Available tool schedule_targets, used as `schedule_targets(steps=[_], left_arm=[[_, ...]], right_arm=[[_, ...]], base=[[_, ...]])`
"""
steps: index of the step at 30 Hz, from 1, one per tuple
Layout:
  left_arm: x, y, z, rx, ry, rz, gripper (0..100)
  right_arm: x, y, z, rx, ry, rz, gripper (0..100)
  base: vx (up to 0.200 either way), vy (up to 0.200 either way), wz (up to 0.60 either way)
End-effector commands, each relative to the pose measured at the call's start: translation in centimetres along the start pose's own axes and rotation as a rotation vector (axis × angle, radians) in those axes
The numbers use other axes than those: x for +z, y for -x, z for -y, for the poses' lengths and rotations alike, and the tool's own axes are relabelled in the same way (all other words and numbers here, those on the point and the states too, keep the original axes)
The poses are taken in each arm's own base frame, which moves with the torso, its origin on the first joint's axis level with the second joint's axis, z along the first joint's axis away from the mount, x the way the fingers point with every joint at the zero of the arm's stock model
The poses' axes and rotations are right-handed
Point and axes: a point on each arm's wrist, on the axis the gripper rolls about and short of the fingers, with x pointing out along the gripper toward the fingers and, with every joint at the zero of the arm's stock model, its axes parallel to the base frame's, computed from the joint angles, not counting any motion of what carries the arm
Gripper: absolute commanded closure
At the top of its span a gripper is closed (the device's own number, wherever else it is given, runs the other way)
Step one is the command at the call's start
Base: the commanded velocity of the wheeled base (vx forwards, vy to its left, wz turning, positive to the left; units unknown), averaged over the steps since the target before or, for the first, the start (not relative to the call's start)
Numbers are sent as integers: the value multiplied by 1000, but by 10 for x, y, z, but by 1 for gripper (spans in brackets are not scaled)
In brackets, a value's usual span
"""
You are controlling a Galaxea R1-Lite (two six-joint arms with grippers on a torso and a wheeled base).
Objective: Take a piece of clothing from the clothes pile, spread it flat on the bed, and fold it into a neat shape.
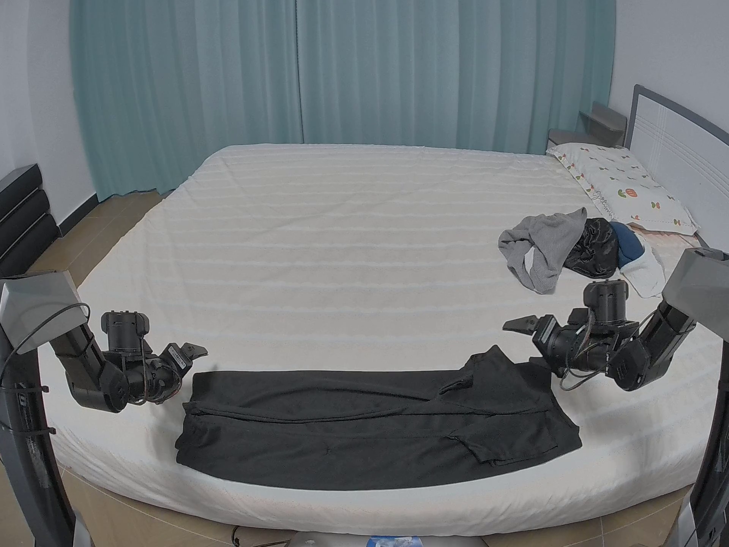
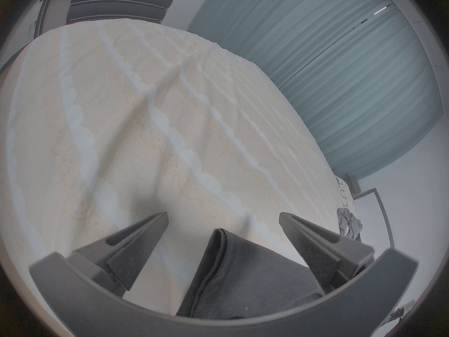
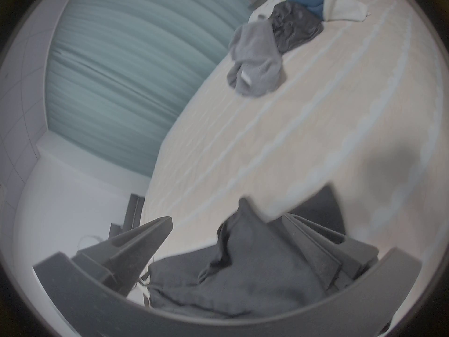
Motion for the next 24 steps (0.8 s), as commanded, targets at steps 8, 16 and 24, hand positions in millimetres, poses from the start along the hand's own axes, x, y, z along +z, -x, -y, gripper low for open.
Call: schedule_targets(steps=[8, 16, 24], left_arm=[[0, 3, -2, -13, 7, 6, 0], [-2, 3, -4, -30, 0, 27, 0], [-1, 3, -3, -33, -1, 30, 0]], right_arm=[[-64, -30, -46, -83, 102, -146, 0], [-69, -42, -62, -106, 117, -199, 0], [-81, -69, -71, -108, 130, -245, 0]], base=[[0, 0, 0], [0, 0, 0], [0, 0, 0]])
